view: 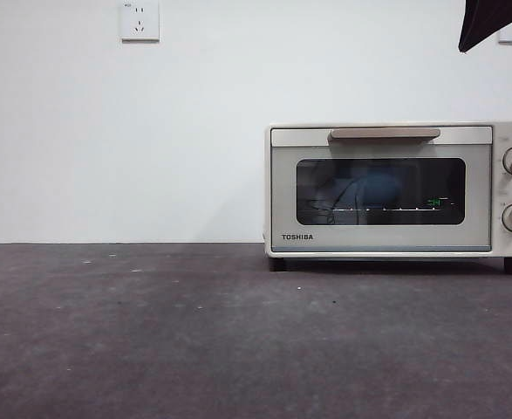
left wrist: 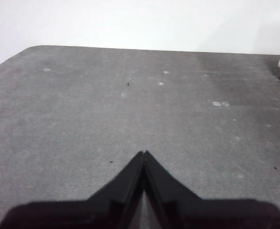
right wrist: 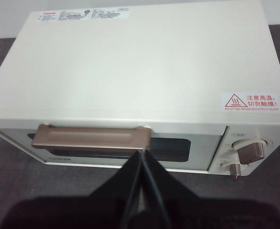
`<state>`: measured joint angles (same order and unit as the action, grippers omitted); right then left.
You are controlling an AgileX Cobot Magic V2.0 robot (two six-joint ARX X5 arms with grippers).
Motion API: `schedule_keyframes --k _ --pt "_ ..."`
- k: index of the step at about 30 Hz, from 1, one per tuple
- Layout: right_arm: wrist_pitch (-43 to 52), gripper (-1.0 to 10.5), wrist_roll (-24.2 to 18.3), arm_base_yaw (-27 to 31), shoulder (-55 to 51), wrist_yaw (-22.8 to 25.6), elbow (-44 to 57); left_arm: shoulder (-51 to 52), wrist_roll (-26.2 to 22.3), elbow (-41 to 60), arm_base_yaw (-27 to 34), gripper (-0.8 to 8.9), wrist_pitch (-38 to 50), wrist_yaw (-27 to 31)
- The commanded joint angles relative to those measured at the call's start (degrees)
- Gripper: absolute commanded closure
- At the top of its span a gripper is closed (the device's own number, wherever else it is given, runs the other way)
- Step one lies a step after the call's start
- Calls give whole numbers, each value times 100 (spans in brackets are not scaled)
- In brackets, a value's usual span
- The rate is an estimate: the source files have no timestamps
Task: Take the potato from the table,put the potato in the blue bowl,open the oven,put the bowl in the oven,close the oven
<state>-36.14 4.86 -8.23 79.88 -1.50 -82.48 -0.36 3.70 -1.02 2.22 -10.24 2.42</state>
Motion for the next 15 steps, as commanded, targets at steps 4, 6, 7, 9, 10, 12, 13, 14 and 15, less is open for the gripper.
schedule_keyframes --k 4,6,7,9,10,12,13,14,15 --pt "31 945 -39 0 22 7 17 7 63 59 4 817 90 15" --pt "31 945 -39 0 22 7 15 -4 63 59 4 817 90 15" --pt "31 945 -39 0 22 7 17 -7 63 59 4 817 90 15" --pt "31 945 -39 0 22 4 17 -20 63 59 4 817 90 15" --pt "31 945 -39 0 22 4 17 -26 63 59 4 817 90 15" --pt "31 945 -39 0 22 4 17 -39 63 59 4 817 90 15" --pt "31 945 -39 0 22 4 17 -48 63 59 4 817 90 15" --pt "31 945 -39 0 22 4 17 -57 63 59 4 817 90 15" --pt "31 945 -39 0 22 4 17 -57 63 59 4 817 90 15"
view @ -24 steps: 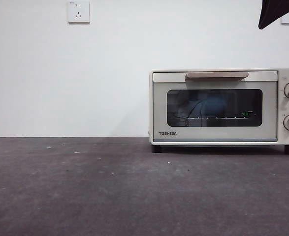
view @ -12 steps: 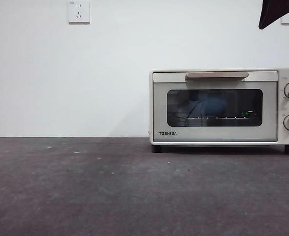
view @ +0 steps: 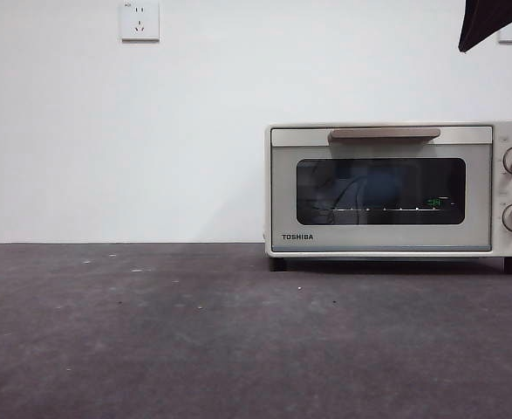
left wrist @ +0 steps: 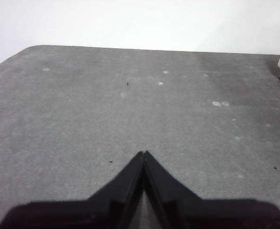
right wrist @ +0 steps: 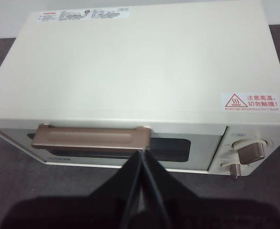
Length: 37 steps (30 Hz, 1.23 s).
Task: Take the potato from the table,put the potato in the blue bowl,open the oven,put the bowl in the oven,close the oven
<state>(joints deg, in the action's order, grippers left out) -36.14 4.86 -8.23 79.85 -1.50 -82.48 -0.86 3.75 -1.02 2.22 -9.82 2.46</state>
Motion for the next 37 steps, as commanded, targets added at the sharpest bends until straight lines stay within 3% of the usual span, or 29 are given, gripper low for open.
schedule_keyframes --k 1,6,8,12,18,25,32,35,37 --pt "31 945 -39 0 24 7 17 -7 59 59 4 817 48 11" --pt "7 945 -39 7 4 109 26 -7 59 59 7 817 48 11" --pt "-177 945 -39 31 -271 330 37 -7 59 59 4 817 48 11" --pt "155 945 -39 -57 -1062 323 479 -35 59 59 4 817 48 11" --pt "2109 945 -66 -26 -2850 470 2455 -98 59 57 7 817 48 11" --pt "4470 945 -26 398 -5445 555 5665 -105 59 57 4 817 48 11" --pt "4474 945 37 1047 -7545 302 7746 -105 59 57 4 817 48 11" --pt "4365 945 48 1154 -7871 299 8181 -105 57 57 4 817 48 11" --pt "3801 945 -232 1169 -7943 343 8168 -111 59 57 4 817 46 11"
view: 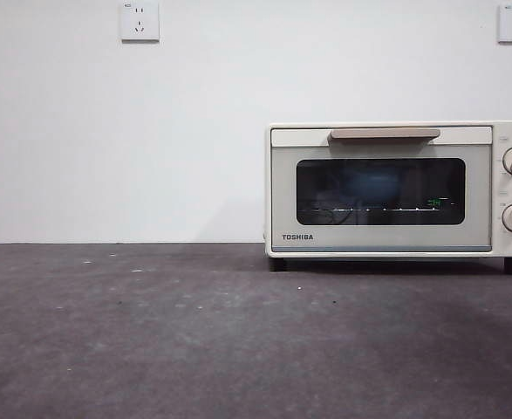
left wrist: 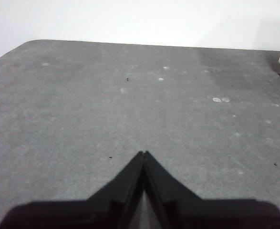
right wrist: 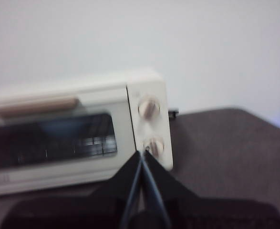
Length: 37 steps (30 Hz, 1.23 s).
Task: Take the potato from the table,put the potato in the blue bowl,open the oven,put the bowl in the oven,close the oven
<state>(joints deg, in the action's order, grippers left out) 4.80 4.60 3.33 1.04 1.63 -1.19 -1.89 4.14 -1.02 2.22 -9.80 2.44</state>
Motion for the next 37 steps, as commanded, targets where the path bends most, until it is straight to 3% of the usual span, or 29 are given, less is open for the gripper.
schedule_keyframes --k 1,6,15,37 --pt "-527 945 -369 11 -61 83 39 -11 20 55 4 817 46 11" --pt "-1410 945 -953 0 -61 109 39 -46 17 55 7 817 42 13" --pt "-1534 945 -695 -120 -61 90 39 -66 20 55 4 817 42 13" --pt "-1530 945 -697 -216 -44 94 39 -76 20 55 7 817 42 13"
